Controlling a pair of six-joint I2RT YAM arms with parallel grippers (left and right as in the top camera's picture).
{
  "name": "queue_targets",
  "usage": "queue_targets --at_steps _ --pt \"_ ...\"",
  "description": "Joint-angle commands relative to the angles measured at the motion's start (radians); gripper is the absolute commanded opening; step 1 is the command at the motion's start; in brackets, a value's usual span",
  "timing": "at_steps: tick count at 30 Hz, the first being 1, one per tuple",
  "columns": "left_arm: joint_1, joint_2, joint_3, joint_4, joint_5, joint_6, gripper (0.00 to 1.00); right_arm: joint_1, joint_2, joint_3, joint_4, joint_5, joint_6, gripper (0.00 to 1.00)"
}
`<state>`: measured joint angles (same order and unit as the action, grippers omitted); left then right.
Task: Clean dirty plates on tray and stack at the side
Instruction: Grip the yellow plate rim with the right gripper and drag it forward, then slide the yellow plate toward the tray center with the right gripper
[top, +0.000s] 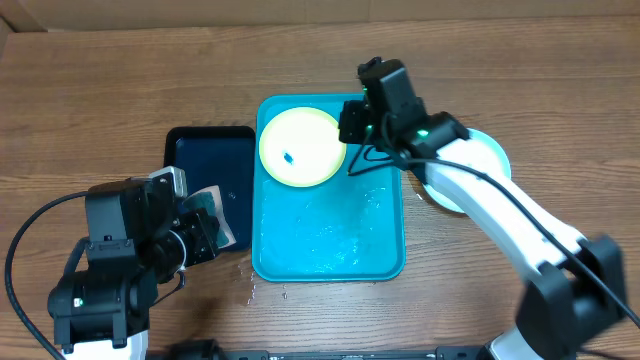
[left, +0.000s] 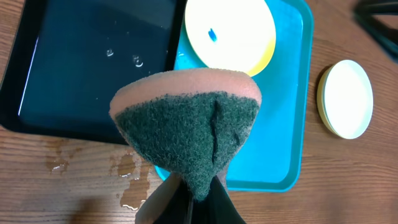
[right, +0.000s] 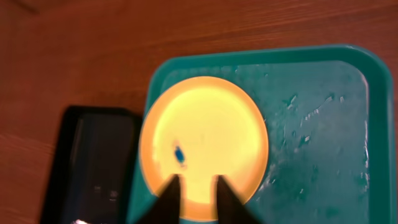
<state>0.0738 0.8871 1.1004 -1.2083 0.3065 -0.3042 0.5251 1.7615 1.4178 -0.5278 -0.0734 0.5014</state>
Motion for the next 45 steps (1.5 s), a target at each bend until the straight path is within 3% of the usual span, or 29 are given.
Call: queue_targets --at_steps 1,5,16,19,23,25,32,41,45 --pt "0.005 0.003 0.015 0.002 -0.003 0.013 0.04 -0.004 0.09 0.018 0.046 0.043 -0.066 0.54" --pt "0.005 0.003 0.015 0.002 -0.003 0.014 0.04 -0.005 0.188 0.018 0.117 0.11 -0.066 0.67" --pt "0.005 0.003 0.015 0.002 -0.034 0.021 0.04 -0.003 0.366 0.013 0.163 0.095 -0.065 0.64" --pt "0.005 0.003 0.015 0.001 -0.037 0.021 0.04 -0.003 0.373 0.013 0.163 0.095 -0.065 0.54" --pt "0.005 0.003 0.015 0.001 -0.039 0.021 0.04 -0.003 0.373 0.013 0.155 0.095 -0.065 0.17" --pt "0.005 0.003 0.015 0.001 -0.05 0.021 0.04 -0.004 0.371 0.014 0.139 0.095 -0.065 0.05" --pt "0.005 0.003 0.015 0.001 -0.055 0.021 0.04 -0.006 0.291 0.018 0.048 0.095 -0.064 0.04" --pt "0.005 0.003 0.015 0.002 -0.055 0.02 0.04 -0.004 0.113 0.018 -0.203 0.018 -0.052 0.04" --pt "0.005 0.003 0.015 0.001 -0.054 0.02 0.04 -0.005 0.061 0.018 -0.275 -0.037 0.031 0.04"
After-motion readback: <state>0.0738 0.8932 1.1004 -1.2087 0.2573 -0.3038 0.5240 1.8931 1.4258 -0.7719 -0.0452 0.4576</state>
